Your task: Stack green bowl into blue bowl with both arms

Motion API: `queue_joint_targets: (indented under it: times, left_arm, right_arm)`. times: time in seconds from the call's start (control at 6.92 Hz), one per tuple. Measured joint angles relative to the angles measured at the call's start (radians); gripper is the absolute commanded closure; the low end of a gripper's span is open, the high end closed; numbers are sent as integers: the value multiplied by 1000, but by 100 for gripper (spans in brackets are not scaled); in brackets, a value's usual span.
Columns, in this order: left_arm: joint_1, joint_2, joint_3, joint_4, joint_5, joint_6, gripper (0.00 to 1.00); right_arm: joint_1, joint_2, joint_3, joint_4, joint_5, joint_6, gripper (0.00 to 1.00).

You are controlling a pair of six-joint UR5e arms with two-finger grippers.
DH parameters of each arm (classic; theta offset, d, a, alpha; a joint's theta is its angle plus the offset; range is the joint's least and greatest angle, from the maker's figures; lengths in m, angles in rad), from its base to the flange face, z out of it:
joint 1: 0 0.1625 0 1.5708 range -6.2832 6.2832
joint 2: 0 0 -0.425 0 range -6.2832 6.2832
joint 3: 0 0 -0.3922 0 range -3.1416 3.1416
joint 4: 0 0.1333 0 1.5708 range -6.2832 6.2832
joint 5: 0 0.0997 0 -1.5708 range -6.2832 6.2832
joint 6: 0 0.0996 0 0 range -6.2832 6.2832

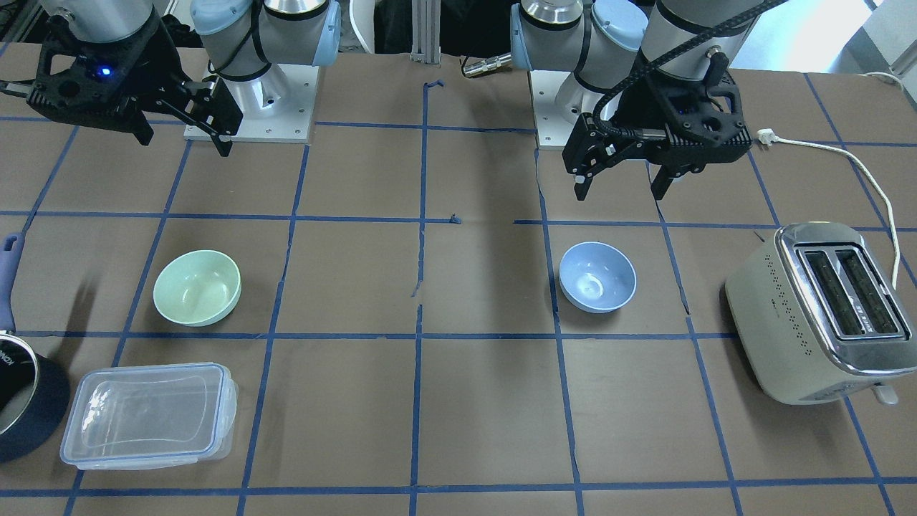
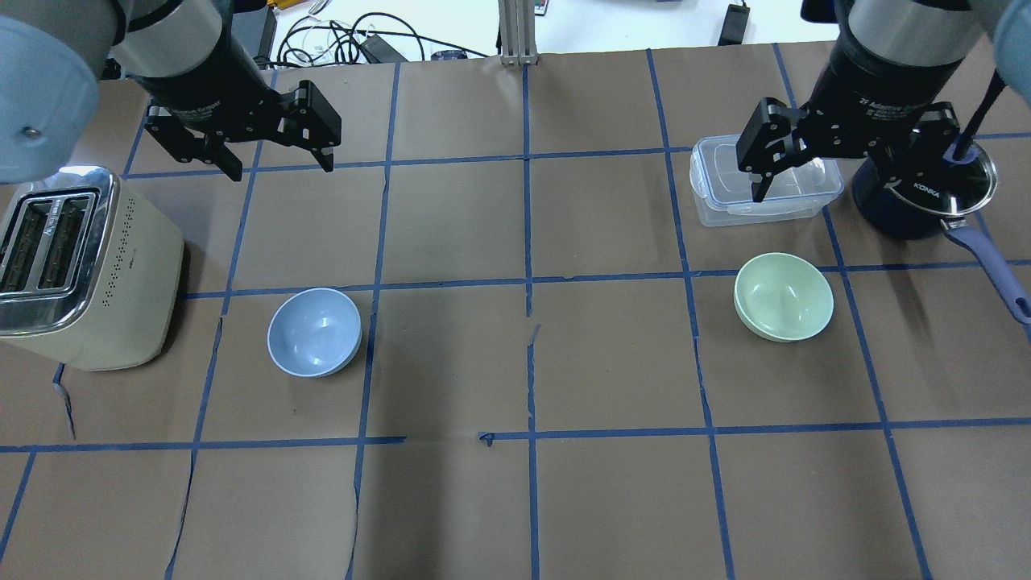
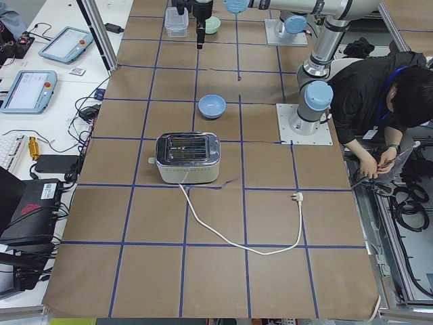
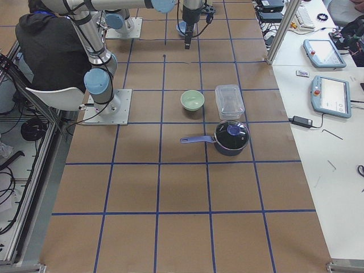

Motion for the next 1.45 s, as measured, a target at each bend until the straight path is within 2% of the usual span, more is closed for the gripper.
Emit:
queue_joint_targets:
  times: [1.45]
  left_arm:
    - [2,5,-6,0,5,14,0]
  right_arm:
    - [2,-14,14,2,17,-7,0]
